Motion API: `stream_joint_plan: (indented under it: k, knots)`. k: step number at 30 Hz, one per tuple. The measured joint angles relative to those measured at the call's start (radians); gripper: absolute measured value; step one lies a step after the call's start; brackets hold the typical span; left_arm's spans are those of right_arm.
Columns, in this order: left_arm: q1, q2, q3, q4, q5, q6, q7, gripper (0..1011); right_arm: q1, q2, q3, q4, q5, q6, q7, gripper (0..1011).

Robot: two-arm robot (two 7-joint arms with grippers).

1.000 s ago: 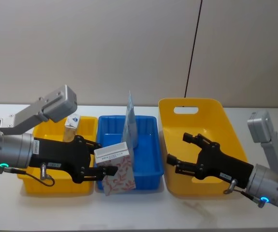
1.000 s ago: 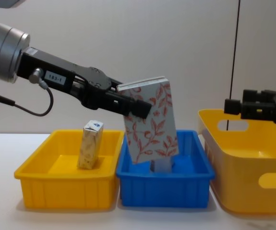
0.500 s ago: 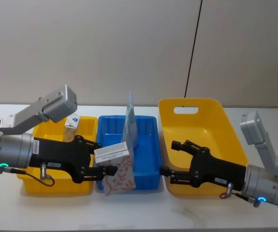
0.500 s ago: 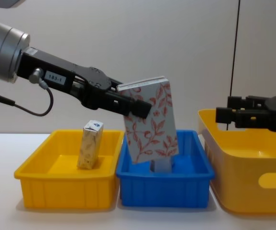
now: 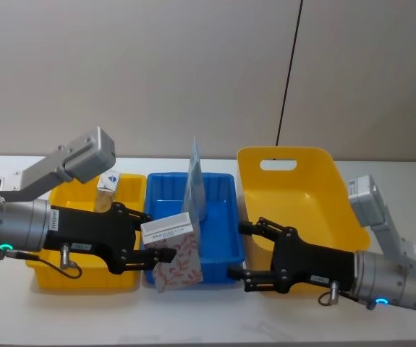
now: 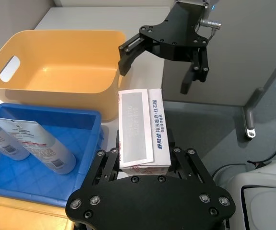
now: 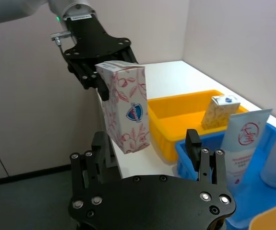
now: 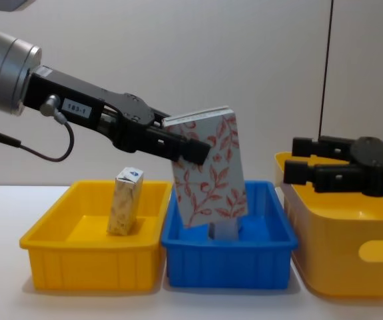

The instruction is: Bimanual collaborative sorting of washing and personal care products

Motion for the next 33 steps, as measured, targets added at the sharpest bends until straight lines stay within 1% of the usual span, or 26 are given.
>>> stream_joint_plan:
  k: [2, 9, 22, 25, 26, 33]
  knots:
    - [0.0, 0.0, 0.0, 0.0, 0.0, 0.0, 0.0, 394, 0.013, -0.008, -0.01, 0.019, -0.003, -0.016, 0.017, 1002]
    - [0.0, 0.0, 0.0, 0.0, 0.0, 0.0, 0.0, 394, 0.041, -0.025, -0.031, 0.06, -0.007, -0.038, 0.045, 1001]
    - [0.0, 0.0, 0.0, 0.0, 0.0, 0.0, 0.0, 394, 0.11, -0.069, -0.076, 0.165, -0.016, -0.084, 0.112, 1002]
    - [0.0, 0.0, 0.0, 0.0, 0.0, 0.0, 0.0, 394, 0.134, -0.086, -0.088, 0.205, -0.019, -0.101, 0.133, 1002]
    - [0.0, 0.0, 0.0, 0.0, 0.0, 0.0, 0.0, 394, 0.134, -0.086, -0.088, 0.205, -0.019, -0.101, 0.133, 1002]
    - [0.0, 0.0, 0.0, 0.0, 0.0, 0.0, 0.0, 394, 0.187, -0.124, -0.113, 0.289, -0.027, -0.138, 0.165, 1002]
